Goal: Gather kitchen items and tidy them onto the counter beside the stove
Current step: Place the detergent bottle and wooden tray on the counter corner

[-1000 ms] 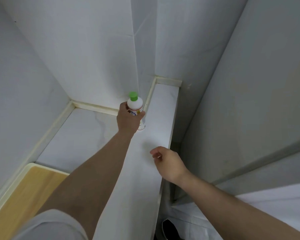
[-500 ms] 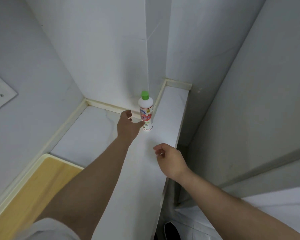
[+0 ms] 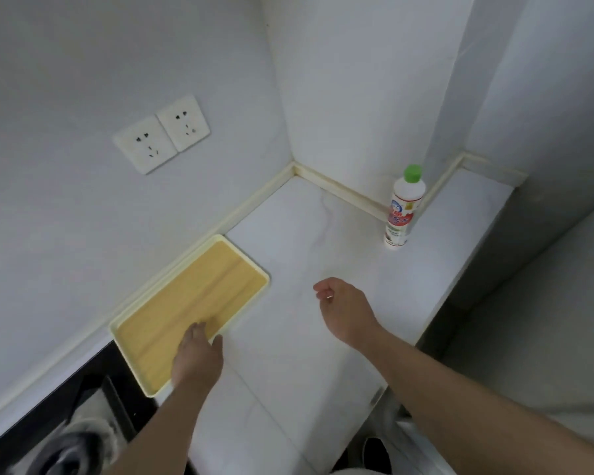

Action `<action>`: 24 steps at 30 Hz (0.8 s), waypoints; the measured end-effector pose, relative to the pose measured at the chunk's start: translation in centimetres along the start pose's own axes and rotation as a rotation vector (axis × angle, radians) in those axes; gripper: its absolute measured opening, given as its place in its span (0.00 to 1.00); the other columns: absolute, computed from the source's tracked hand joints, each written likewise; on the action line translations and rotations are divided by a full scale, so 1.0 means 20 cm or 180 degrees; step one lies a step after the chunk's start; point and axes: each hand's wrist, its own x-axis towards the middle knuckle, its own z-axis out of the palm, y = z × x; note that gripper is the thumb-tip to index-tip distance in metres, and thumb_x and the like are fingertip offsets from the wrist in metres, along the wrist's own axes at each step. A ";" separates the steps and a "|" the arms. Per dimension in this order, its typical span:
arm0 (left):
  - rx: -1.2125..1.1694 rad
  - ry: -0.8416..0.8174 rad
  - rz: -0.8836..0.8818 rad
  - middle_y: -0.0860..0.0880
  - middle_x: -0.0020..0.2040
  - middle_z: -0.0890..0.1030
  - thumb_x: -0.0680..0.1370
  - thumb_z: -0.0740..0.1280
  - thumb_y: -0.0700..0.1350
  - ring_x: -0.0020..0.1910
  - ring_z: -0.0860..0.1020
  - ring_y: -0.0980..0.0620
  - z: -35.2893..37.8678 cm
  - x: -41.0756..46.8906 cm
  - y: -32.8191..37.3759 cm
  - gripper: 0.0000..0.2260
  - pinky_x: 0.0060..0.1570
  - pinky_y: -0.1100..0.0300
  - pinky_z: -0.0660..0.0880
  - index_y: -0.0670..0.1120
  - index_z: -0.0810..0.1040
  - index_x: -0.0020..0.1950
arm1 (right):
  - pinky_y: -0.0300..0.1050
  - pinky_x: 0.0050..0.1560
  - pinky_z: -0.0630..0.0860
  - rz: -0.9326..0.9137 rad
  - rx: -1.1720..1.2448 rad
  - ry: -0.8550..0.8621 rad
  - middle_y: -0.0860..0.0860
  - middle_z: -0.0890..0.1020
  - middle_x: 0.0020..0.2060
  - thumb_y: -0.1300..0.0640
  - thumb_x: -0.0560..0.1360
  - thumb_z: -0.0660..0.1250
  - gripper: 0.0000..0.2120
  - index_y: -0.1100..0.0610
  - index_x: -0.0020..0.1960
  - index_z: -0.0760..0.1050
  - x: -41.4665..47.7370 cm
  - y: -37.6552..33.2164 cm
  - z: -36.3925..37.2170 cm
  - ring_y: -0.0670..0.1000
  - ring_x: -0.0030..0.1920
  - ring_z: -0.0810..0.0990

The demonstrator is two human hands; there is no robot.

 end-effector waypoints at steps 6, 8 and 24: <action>0.0091 -0.0380 -0.0051 0.49 0.76 0.67 0.83 0.59 0.48 0.71 0.70 0.47 -0.02 -0.07 -0.16 0.23 0.68 0.53 0.69 0.51 0.61 0.78 | 0.20 0.40 0.67 -0.0205 -0.0262 -0.0495 0.46 0.81 0.50 0.65 0.78 0.58 0.16 0.52 0.58 0.78 -0.01 -0.08 0.20 0.45 0.51 0.78; 0.0195 -0.0375 -0.0062 0.50 0.76 0.66 0.83 0.59 0.47 0.71 0.70 0.47 -0.03 -0.09 -0.19 0.24 0.67 0.53 0.70 0.51 0.59 0.79 | 0.22 0.41 0.66 -0.0241 -0.0347 -0.0644 0.46 0.81 0.51 0.65 0.78 0.59 0.16 0.52 0.59 0.78 -0.03 -0.08 0.28 0.45 0.51 0.78; 0.0631 -0.0615 0.0178 0.53 0.82 0.49 0.80 0.57 0.38 0.80 0.51 0.52 0.23 -0.54 -0.12 0.31 0.74 0.54 0.60 0.49 0.49 0.81 | 0.43 0.65 0.69 -0.0299 -0.1414 -0.1352 0.53 0.75 0.68 0.62 0.79 0.59 0.20 0.56 0.71 0.72 -0.16 0.02 0.44 0.55 0.68 0.73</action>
